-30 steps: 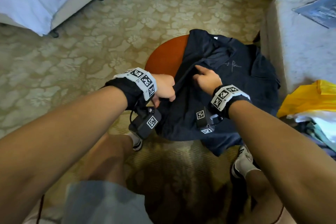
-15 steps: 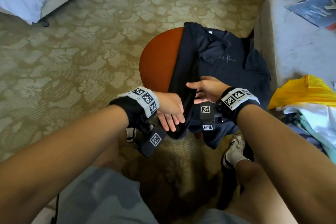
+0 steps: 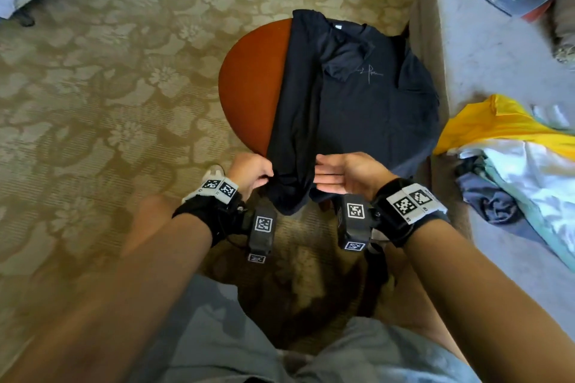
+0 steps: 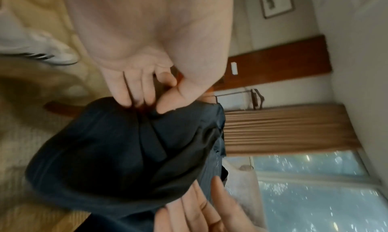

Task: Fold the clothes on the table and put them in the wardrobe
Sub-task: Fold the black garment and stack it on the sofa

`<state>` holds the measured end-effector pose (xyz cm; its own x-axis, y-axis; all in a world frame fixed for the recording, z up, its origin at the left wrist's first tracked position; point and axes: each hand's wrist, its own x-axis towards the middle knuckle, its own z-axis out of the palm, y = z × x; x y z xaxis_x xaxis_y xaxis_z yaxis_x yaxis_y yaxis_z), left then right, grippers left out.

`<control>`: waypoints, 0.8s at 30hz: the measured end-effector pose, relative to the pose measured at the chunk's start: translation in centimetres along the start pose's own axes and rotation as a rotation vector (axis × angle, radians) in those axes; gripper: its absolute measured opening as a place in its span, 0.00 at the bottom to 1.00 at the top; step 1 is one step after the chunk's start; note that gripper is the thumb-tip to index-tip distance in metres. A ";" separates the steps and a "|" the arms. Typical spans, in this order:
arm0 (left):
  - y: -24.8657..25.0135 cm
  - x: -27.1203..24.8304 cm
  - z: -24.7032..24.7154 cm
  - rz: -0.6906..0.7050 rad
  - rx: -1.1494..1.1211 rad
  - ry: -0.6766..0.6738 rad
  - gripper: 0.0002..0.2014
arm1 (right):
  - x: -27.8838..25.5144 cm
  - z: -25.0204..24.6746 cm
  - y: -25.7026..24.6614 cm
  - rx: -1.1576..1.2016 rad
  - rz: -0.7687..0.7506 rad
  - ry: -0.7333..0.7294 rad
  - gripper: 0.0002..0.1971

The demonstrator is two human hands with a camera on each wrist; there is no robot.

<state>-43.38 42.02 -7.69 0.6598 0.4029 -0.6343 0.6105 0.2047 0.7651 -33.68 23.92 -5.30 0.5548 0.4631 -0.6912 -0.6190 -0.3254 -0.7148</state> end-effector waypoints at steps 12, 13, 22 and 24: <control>-3.9 -3.2 0.6 -0.226 -0.112 -0.227 0.09 | -3.4 2.1 4.4 0.336 0.067 0.061 0.13; -4.0 -3.4 0.2 -0.250 -0.155 -0.251 0.06 | -3.6 2.4 4.5 0.303 0.047 0.075 0.13; -4.4 -4.8 0.0 -0.091 -0.231 -0.269 0.07 | -4.0 5.3 5.7 0.153 0.046 0.130 0.11; -4.5 -4.7 0.0 -0.060 -0.194 -0.247 0.07 | -4.3 5.1 5.6 0.191 0.026 0.116 0.07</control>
<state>-49.23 39.24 -8.17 0.7258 0.1611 -0.6688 0.5725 0.3976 0.7170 -42.36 24.31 -5.86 0.5908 0.3548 -0.7247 -0.7218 -0.1690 -0.6711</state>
